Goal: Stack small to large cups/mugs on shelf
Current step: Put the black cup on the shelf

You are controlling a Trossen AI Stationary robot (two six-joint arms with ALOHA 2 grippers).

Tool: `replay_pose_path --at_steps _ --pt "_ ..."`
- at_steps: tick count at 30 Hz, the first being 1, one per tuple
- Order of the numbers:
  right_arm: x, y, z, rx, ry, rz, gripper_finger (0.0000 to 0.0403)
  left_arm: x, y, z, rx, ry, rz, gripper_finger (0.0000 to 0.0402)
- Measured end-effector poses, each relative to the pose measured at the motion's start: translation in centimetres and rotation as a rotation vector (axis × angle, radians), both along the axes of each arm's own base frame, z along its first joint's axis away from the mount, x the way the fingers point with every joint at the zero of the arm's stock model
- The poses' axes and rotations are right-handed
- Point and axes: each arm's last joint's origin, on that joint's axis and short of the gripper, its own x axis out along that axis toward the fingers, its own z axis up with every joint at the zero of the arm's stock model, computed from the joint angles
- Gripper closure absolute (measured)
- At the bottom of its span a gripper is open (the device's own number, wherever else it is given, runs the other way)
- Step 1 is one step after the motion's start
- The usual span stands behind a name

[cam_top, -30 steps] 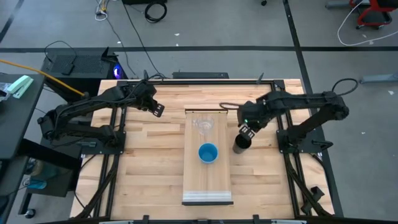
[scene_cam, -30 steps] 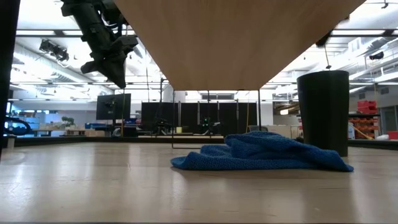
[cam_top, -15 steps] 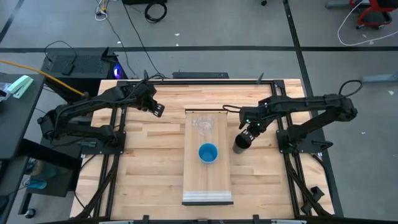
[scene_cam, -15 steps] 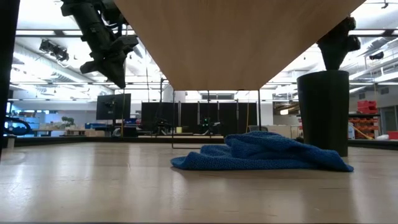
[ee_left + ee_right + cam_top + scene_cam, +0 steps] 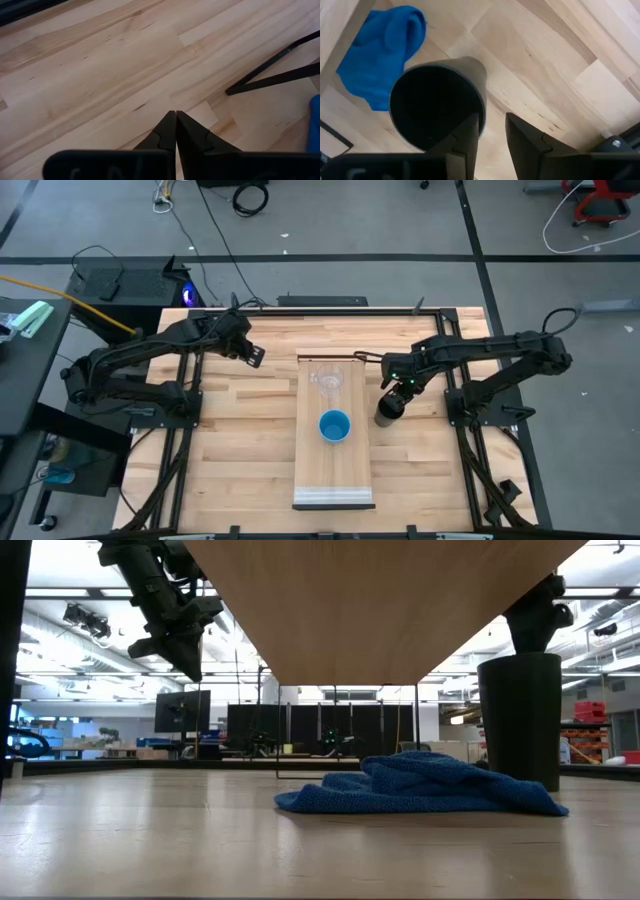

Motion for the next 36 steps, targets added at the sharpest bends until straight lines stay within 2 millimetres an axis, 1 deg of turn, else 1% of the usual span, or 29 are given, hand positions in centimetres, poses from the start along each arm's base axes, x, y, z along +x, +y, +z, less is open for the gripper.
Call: replay_pose_path --at_steps 6,12,22,31,33,36 --pt "1.0 0.0 -0.6 -0.003 -0.020 0.023 0.0296 0.0 0.0 0.0 0.000 0.000 0.000 0.0383" --pt "1.3 0.0 -1.1 -0.004 0.012 0.030 0.0296 0.0 0.0 0.0 -0.002 0.005 0.000 0.0377" --pt "2.2 -0.1 -2.1 -0.009 0.053 0.056 0.0298 -0.1 0.0 0.0 -0.002 0.007 -0.002 0.0388" --pt "2.8 -0.1 -3.1 -0.019 0.096 0.113 0.0299 -0.1 0.0 0.0 -0.007 0.007 0.004 0.0377" --pt "2.8 -0.1 -3.1 -0.024 0.096 0.122 0.0302 -0.1 0.0 0.0 -0.009 0.005 0.008 0.0378" --pt "2.8 -0.1 -3.1 -0.033 0.099 0.133 0.0319 -0.1 0.0 0.0 -0.019 -0.002 0.028 0.0383"
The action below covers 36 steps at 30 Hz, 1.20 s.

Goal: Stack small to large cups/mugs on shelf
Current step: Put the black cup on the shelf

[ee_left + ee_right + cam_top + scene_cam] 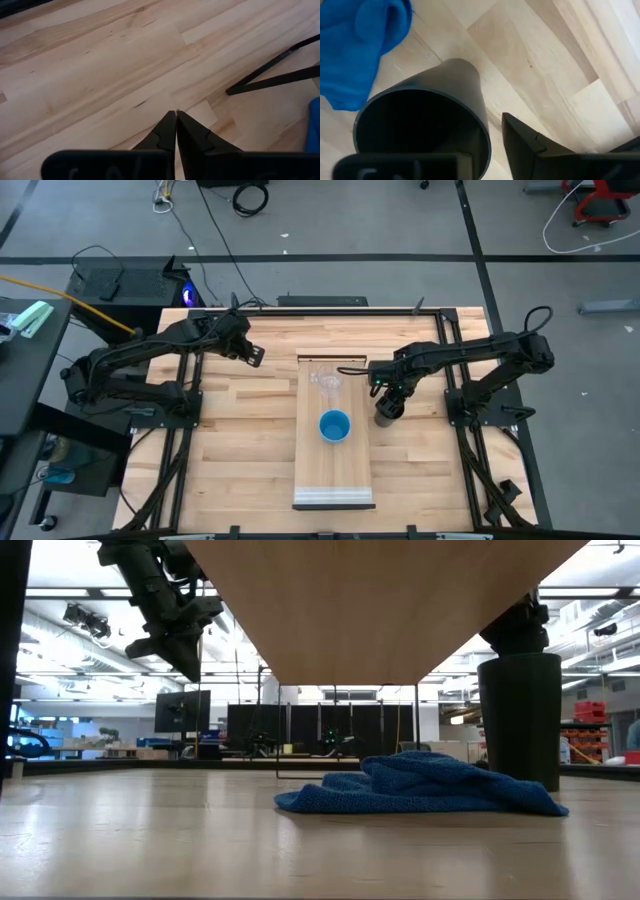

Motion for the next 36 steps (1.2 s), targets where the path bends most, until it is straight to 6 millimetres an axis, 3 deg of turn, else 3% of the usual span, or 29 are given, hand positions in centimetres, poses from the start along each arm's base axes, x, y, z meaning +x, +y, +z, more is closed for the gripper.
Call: replay_pose_path --at_steps 7,12,17,22,29,33,36 --pt "0.0 0.0 0.0 -0.013 -0.003 0.063 0.0391 0.0 0.0 0.0 -0.015 -0.008 0.027 0.0386" --pt "-0.2 0.1 0.1 -0.005 0.005 0.097 0.0389 0.0 0.0 0.0 -0.030 -0.019 0.056 0.0379" --pt "-2.2 1.9 1.8 0.063 0.027 0.175 0.0395 0.0 0.0 0.0 -0.038 -0.024 0.071 0.0380" --pt "-5.2 4.8 6.5 0.125 -0.030 0.235 0.0398 0.0 0.0 0.0 -0.037 -0.025 0.071 0.0387" --pt "-10.1 7.4 15.6 0.231 -0.341 0.172 0.0399 0.0 0.0 0.0 -0.032 -0.023 0.067 0.0381" --pt "-10.8 7.5 18.9 0.199 -0.488 0.148 0.0400 0.0 0.1 0.0 -0.029 -0.029 0.066 0.0377" --pt "-10.0 7.8 20.3 0.167 -0.543 0.174 0.0400 0.0 0.1 0.0 -0.028 -0.032 0.066 0.0381"
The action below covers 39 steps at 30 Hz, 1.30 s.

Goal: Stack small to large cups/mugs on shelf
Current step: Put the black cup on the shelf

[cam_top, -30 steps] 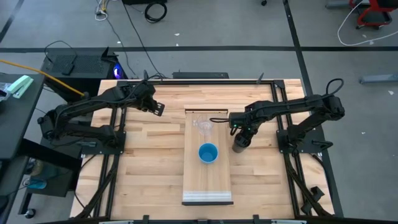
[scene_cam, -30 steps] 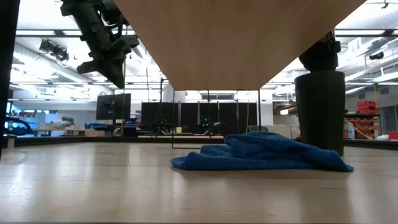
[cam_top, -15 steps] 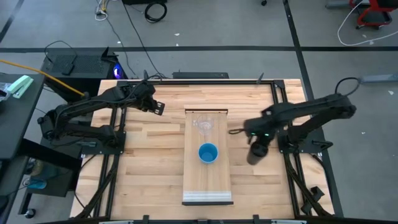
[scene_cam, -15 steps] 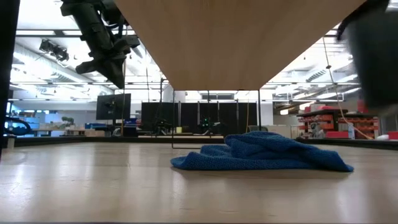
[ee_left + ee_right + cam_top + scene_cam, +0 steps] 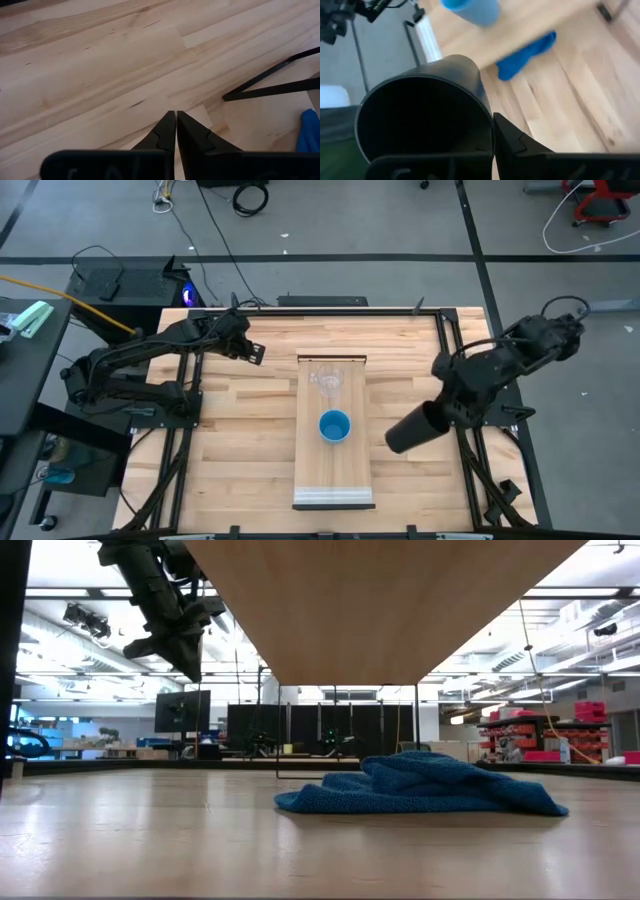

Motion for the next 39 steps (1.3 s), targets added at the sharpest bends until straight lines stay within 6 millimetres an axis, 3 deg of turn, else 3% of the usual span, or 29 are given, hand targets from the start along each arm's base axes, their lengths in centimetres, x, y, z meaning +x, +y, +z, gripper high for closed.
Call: replay_pose_path --at_steps 5,21,28,39 --pt "2.6 1.3 1.1 -0.088 -0.027 0.111 0.0401 0.0 0.0 0.0 0.001 0.000 0.000 0.0387" --pt "11.5 5.5 1.3 -0.295 -0.065 0.421 0.0402 0.0 0.0 0.0 0.000 0.000 0.000 0.0386" --pt "14.3 6.9 0.2 -0.353 -0.070 0.517 0.0402 0.0 0.0 0.0 0.000 0.000 0.001 0.0382" --pt "18.3 8.8 -3.7 -0.428 -0.005 0.621 0.0402 0.0 0.0 0.0 -0.001 -0.001 0.002 0.0383"
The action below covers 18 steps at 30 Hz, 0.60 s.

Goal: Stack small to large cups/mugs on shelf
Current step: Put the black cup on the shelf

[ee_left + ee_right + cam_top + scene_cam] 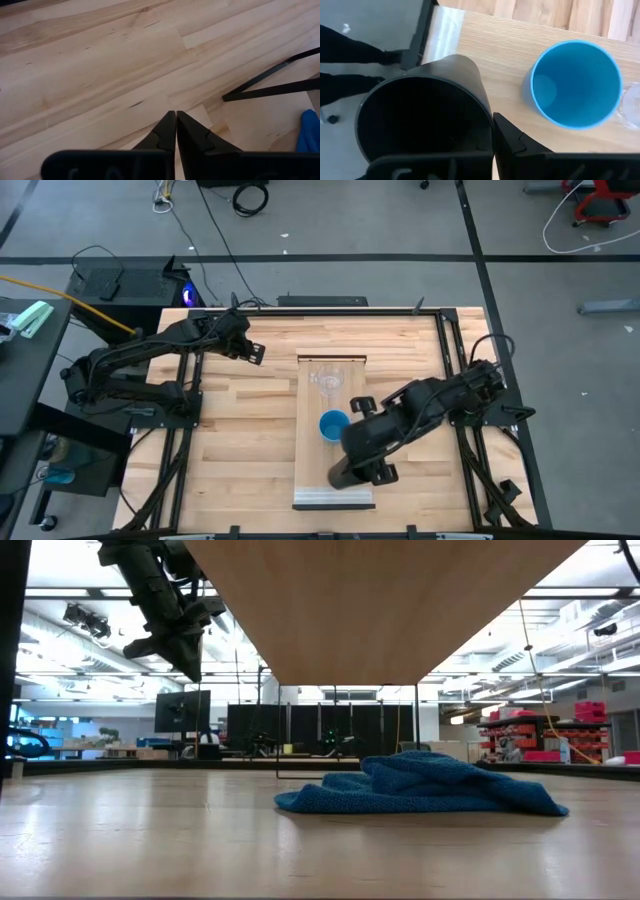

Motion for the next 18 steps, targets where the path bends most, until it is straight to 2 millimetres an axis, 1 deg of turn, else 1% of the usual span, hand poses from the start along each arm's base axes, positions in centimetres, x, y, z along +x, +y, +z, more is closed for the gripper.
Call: replay_pose_path --at_steps 6,13,18 --pt "1.0 0.4 -1.2 -0.033 0.018 0.007 0.0402 0.0 0.0 0.0 -0.002 -0.002 0.005 0.0387" --pt "1.3 0.5 -1.2 -0.043 -0.012 0.014 0.0402 0.0 0.0 0.0 -0.003 -0.002 0.006 0.0379" --pt "1.2 0.5 -1.2 -0.047 -0.007 0.013 0.0402 0.0 0.0 0.0 -0.003 -0.002 0.006 0.0385"
